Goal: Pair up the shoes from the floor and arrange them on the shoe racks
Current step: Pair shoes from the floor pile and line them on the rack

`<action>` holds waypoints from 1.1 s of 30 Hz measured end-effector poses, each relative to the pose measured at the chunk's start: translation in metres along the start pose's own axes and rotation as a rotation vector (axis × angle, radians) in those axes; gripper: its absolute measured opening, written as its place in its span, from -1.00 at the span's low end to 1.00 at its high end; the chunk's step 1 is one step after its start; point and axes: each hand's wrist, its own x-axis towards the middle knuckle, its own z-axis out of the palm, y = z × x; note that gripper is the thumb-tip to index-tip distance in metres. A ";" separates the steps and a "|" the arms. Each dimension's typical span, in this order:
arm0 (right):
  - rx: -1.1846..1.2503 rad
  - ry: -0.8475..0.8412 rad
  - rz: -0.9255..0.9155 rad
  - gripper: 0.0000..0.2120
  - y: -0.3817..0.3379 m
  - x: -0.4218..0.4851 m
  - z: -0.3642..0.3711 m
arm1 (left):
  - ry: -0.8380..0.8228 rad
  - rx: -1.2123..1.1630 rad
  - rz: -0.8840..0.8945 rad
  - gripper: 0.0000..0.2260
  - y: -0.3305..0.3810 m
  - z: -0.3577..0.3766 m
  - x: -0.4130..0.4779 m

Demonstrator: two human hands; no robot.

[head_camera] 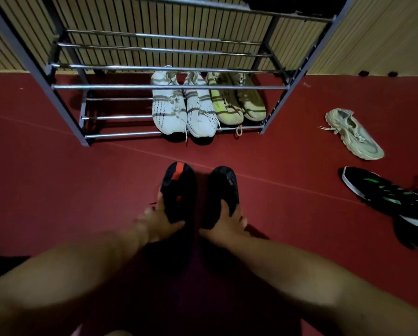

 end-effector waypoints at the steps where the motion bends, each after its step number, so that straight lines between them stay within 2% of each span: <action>1: 0.012 -0.028 -0.007 0.01 0.008 -0.002 0.002 | -0.032 0.076 0.009 -0.02 0.007 0.009 -0.009; 6: -0.100 -0.034 -0.082 0.13 0.023 -0.003 0.012 | 0.068 0.280 0.037 0.10 0.014 0.042 -0.037; 10: -0.113 -0.021 -0.083 0.06 0.022 0.003 0.018 | 0.078 0.373 0.069 0.11 0.009 0.053 -0.042; 14: -0.181 0.043 -0.181 0.01 0.021 0.013 0.010 | 0.100 0.251 0.096 0.04 0.007 0.052 -0.037; 17: -0.163 0.095 -0.246 0.01 0.028 0.023 -0.005 | 0.177 0.171 0.139 0.01 0.004 0.043 -0.028; 20: -0.031 0.098 -0.225 -0.02 0.036 0.029 -0.011 | 0.298 0.128 0.113 -0.02 -0.001 0.030 -0.013; 22: -0.016 0.106 -0.216 -0.05 0.038 0.028 -0.005 | 0.320 0.113 0.070 -0.02 -0.001 0.028 -0.005; 26: -0.129 0.086 -0.176 0.06 0.039 0.028 0.011 | 0.332 0.136 -0.024 0.06 0.010 0.026 0.003; 30: -0.192 0.077 -0.117 0.12 0.039 0.035 0.008 | 0.317 0.105 -0.118 0.01 0.026 0.020 0.005; 33: -0.197 0.073 -0.124 0.09 0.036 0.036 0.005 | 0.470 0.142 -0.122 0.01 0.023 0.023 0.010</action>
